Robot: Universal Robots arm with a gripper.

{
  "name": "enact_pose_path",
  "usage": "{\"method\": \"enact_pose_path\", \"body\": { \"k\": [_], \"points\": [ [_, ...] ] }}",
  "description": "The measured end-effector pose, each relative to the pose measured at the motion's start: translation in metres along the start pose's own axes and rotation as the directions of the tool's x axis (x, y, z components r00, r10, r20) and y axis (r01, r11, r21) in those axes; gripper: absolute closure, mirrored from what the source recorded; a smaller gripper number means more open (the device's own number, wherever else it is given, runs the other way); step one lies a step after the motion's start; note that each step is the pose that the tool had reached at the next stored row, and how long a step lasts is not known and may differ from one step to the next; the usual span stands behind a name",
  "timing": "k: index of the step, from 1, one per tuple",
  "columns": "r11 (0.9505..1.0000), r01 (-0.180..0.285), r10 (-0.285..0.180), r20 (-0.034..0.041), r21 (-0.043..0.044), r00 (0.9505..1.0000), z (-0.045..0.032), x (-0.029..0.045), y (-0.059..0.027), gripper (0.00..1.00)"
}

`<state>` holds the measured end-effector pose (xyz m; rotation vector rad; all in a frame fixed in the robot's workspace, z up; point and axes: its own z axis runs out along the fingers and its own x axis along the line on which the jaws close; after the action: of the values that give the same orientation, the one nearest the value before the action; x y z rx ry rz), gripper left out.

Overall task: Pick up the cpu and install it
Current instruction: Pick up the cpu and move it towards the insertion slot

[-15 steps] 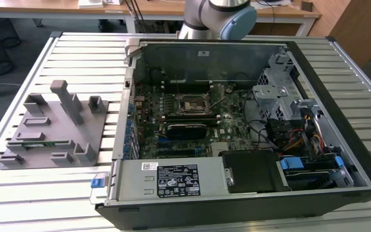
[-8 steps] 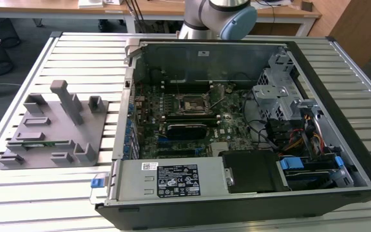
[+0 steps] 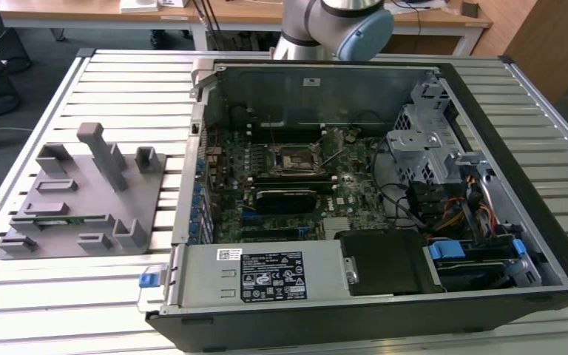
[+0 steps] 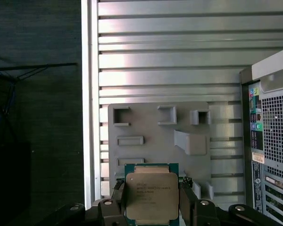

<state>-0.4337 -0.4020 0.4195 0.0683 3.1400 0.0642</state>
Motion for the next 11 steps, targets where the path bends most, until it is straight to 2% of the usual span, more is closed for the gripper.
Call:
{"method": "enact_pose_path", "body": {
  "k": [11],
  "points": [
    [1.0,0.0,0.0,-0.0001,0.0001,1.0,0.0003,-0.0037,0.0001,0.46]
  ]
}}
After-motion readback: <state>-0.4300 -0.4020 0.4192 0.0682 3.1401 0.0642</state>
